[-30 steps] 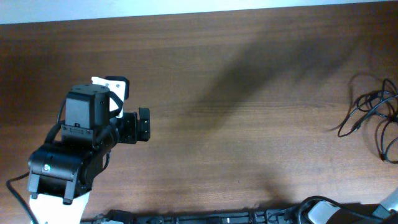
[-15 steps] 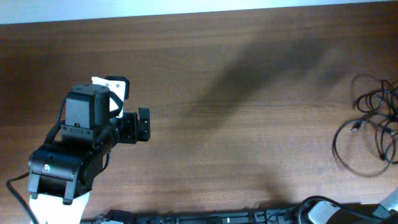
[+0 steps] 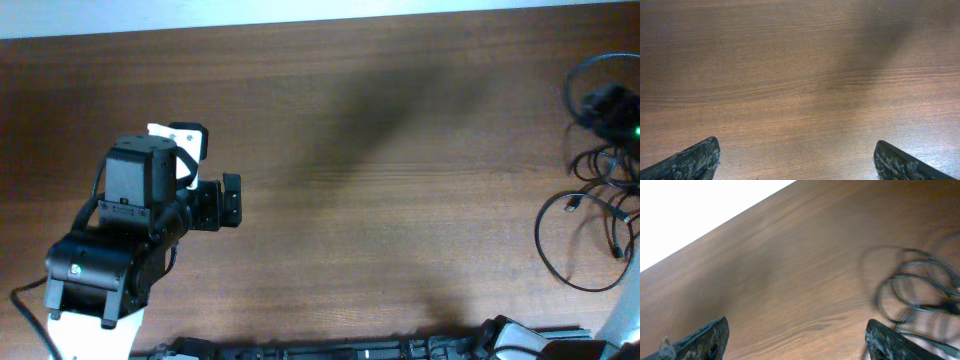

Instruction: Untangle cables

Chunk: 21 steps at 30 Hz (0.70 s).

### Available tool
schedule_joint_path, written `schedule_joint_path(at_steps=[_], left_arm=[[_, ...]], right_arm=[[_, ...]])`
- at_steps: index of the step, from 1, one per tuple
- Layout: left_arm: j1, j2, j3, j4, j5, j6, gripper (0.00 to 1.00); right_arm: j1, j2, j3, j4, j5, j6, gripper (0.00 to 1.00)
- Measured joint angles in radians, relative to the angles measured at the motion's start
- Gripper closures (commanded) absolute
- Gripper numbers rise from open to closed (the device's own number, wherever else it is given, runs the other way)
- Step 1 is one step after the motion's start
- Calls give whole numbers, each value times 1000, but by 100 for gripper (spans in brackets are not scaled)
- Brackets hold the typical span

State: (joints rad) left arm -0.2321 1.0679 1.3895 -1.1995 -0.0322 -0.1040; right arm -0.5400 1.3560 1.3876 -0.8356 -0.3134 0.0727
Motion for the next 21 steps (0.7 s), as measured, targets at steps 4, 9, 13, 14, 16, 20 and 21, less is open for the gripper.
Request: schedule_joint_path(at_steps=[4,9,13,14,16,20,21], left_arm=[[0,0,0,0,0,0,1],[0,0,0,0,0,0,1],[0,0,0,0,0,0,1],[0,0,0,0,0,0,1],[0,0,0,0,0,0,1],[0,0,0,0,0,0,1],[0,0,0,0,0,0,1]], right_arm=[[139,0,0,-51,-3,-40,14],[333,0,0,-131,39,-67,14],[489,0,0,-172,113,-74,14],[524,0,0,-177,131,-74,14],[590,0,0,-179,152,-77,13],[645,0,0,-179,173,-80,1],[649,0,0,-179,175,-80,1]])
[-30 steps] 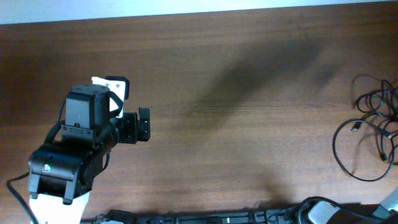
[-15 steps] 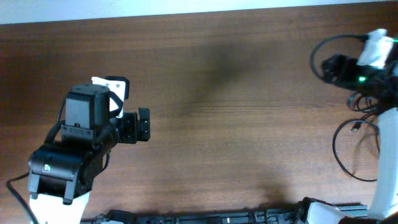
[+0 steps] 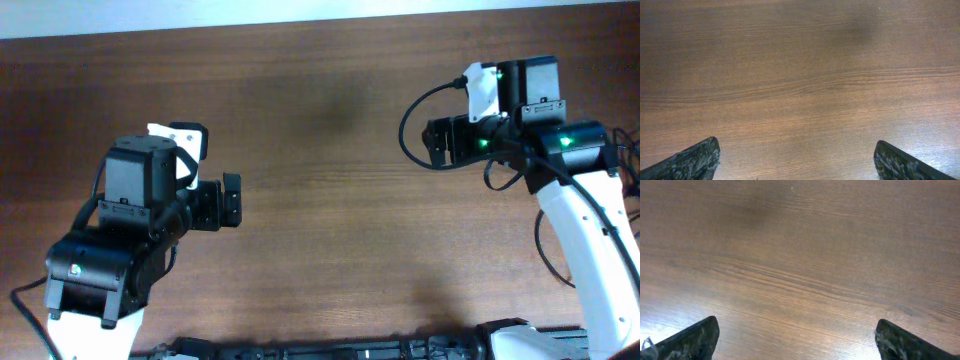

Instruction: Untangle cables

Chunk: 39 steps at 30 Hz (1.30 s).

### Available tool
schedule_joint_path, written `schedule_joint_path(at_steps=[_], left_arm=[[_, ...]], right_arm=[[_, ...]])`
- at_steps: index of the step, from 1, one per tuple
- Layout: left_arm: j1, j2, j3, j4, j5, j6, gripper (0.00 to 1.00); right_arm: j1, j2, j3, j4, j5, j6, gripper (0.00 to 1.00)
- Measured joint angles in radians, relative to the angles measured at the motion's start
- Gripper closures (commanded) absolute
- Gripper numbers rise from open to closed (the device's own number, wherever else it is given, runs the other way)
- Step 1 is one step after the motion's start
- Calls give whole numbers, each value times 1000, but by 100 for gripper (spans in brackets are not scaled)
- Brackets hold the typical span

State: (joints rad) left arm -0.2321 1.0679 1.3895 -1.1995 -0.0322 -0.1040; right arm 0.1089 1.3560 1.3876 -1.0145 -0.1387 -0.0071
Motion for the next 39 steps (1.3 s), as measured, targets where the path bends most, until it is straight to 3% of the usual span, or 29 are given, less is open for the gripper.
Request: schedule_joint_path(at_steps=[39], left_arm=[[0,-18,0,-15,0,0,1]], right_arm=[[3,0,0,0,0,0,1]])
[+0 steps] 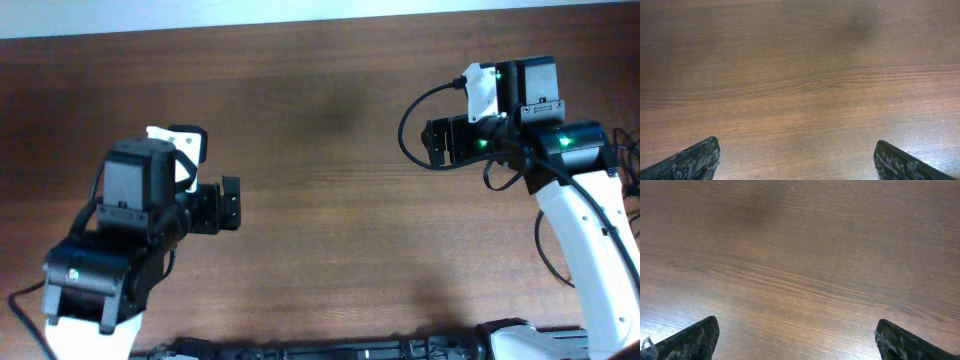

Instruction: Untangle cables

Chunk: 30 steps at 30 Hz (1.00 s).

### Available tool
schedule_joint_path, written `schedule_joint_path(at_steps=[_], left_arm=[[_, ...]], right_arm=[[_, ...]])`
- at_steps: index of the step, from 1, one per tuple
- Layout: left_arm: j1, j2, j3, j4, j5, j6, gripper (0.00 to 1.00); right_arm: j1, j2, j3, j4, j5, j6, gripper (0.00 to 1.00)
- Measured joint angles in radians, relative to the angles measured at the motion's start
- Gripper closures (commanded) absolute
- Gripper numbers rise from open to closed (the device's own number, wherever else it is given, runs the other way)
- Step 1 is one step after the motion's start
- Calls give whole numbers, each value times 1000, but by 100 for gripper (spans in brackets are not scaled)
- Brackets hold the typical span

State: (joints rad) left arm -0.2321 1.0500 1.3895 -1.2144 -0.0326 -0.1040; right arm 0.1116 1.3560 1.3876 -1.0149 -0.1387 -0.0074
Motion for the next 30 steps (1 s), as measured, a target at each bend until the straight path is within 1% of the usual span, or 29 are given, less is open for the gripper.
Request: schedule_joint_path(at_steps=[4,8,14,16,17,20,28,29,30], left_arm=[[0,-64,-35,6,0,0,1],[0,-130,-174,85,0,0,1],[0,-243,-473,358,3,-28,1],[0,-308,-611,489,7,-58,1],[0,-325,-650,516,8,-70,1],[0,-399,-798,710,9,-114,1],[0,-590,-1069,1107,10,-157,1],[0,-599,-1081,1128,11,-159,1],[0,-627,-1120,1181,7,-159,1]], right_arm=[[0,0,0,-1,0,0,1],[0,0,0,-2,0,0,1],[0,0,0,-3,0,0,1],[0,0,0,-3,0,0,1],[0,0,0,-3,0,0,1],[0,0,0,-3,0,0,1],[0,0,0,-3,0,0,1],[0,0,0,-3,0,0,1],[0,0,0,-2,0,0,1]])
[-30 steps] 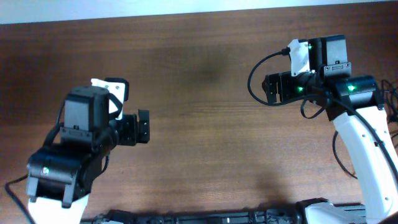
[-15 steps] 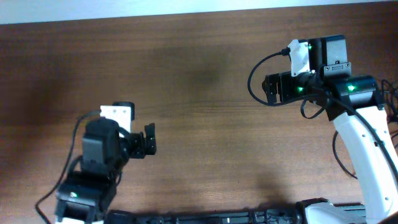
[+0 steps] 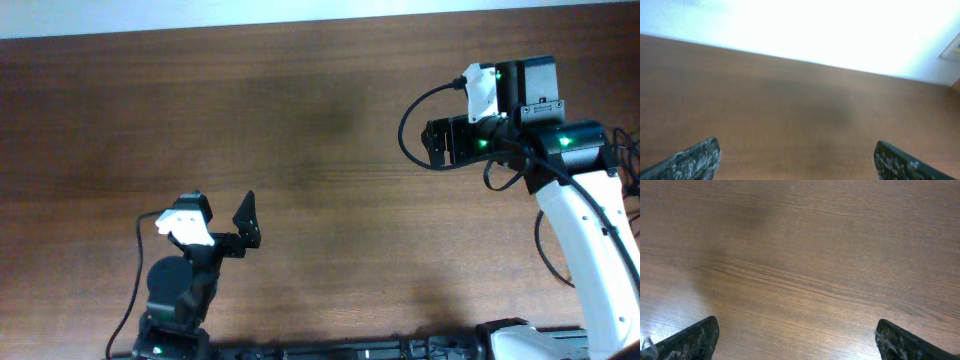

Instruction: Untangle cables

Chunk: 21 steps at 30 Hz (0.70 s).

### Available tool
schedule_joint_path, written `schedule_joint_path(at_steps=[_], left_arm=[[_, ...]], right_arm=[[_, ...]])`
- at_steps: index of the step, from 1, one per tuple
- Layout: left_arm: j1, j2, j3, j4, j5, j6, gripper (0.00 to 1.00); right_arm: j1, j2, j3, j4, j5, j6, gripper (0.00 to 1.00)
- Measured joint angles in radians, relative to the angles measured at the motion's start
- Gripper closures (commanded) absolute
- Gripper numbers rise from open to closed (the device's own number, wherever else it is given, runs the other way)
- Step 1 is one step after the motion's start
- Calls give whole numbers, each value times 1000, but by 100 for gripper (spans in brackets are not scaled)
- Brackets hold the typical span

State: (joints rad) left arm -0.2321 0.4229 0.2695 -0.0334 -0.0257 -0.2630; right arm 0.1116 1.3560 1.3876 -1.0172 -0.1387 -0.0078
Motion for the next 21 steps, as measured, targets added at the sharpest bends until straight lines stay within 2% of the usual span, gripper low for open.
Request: schedule_joint_path(at_steps=[3,8,15,21], left_arm=[[0,-59,-95,164,-16,-3,1],[0,-127,-220,319,-61,-4,1],[47,-225,-257,233,-96,45,1],[108,-323,-258,61,-94,159,1]], right_arm=[[0,0,0,0,0,0,1],[0,0,0,0,0,1,1],[0,0,0,0,0,1,1],[0,0,0,0,0,0,1]])
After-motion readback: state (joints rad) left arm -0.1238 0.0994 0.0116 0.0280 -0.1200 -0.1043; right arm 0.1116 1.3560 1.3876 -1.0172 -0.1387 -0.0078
